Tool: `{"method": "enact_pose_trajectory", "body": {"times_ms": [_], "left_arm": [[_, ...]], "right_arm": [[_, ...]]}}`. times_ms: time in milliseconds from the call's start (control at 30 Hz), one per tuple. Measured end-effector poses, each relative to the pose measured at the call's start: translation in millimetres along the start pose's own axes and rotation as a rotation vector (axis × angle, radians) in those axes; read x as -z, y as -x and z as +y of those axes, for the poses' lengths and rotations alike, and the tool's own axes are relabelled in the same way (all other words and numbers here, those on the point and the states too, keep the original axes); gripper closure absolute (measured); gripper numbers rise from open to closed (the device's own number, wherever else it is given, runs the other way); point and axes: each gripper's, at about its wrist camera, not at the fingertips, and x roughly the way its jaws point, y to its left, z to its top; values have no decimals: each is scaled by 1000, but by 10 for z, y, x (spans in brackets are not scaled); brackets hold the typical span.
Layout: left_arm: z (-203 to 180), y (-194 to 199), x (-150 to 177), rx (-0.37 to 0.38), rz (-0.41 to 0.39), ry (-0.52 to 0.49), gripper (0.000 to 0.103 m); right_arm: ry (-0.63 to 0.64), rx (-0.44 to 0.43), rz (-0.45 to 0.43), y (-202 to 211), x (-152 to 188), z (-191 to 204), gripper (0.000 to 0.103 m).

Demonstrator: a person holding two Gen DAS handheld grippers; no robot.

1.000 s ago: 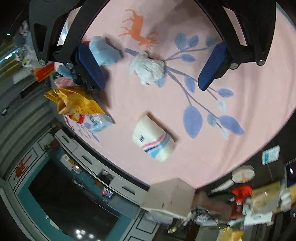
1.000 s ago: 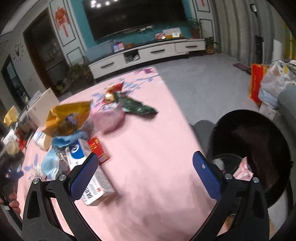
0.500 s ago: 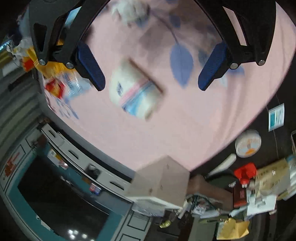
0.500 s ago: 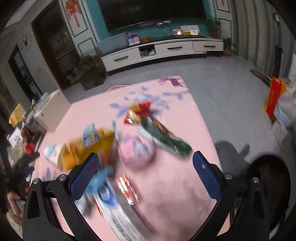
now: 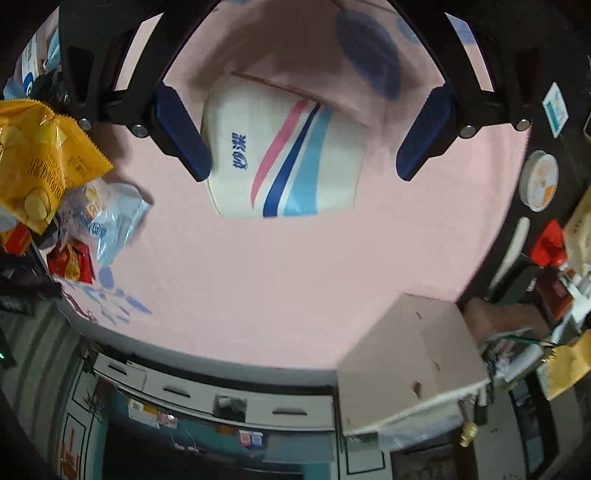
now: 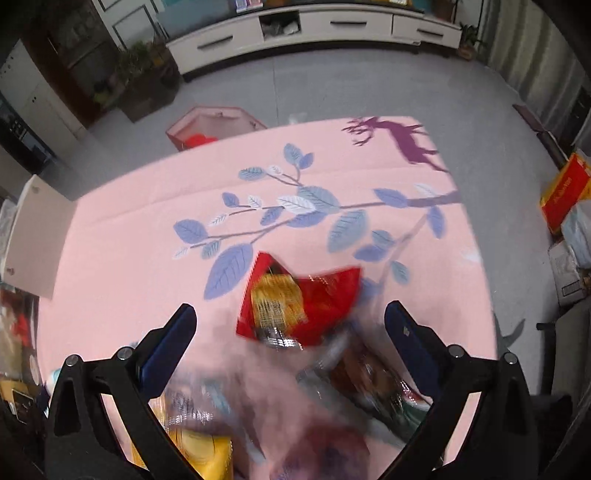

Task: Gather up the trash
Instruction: 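Return both tools to the table toward the paper cup and red snack bag, then grasp the white paper cup with the left tool while the right tool grasps the red snack bag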

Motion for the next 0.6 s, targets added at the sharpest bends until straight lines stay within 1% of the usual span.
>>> {"method": "enact_pose_trajectory", "body": {"times_ms": [33, 100, 133, 200, 233, 267, 300, 367, 400, 433, 467, 500, 533, 567, 600], "left_arm": [[12, -21, -2, 6, 2, 2, 3], [41, -23, -9, 26, 0, 18, 3], [51, -12, 1, 52, 0, 24, 3], [33, -23, 17, 100, 10, 7, 3], [13, -51, 27, 111, 22, -2, 3], [20, -98, 22, 116, 29, -1, 3], [12, -128, 28, 125, 37, 3, 3], [-2, -187, 48, 156, 59, 5, 3], [-7, -211, 54, 157, 62, 2, 3], [-5, -233, 60, 151, 64, 5, 3], [-9, -244, 72, 146, 60, 9, 3], [-14, -241, 66, 145, 49, 6, 3], [-18, -241, 71, 154, 42, 5, 3], [-23, -238, 72, 162, 38, 7, 6], [-29, -222, 76, 167, 27, 4, 11]], "right_arm": [[1, 12, 9, -80, -29, 9, 3], [14, 65, 35, -258, -55, 27, 3], [25, 84, 51, -333, -60, 51, 3], [60, 90, 60, -412, -29, 106, 3], [74, 90, 63, -429, -15, 127, 4], [79, 73, 73, -448, 5, 142, 10], [77, 75, 69, -442, 14, 138, 13], [87, 106, 49, -395, 39, 165, 30], [105, 107, 49, -383, 58, 184, 34], [122, 101, 49, -364, 72, 199, 40], [135, 95, 46, -342, 93, 204, 45], [137, 92, 44, -330, 94, 196, 46], [142, 89, 41, -314, 114, 187, 50], [147, 84, 37, -294, 138, 175, 56], [149, 77, 37, -296, 136, 135, 58]]}}
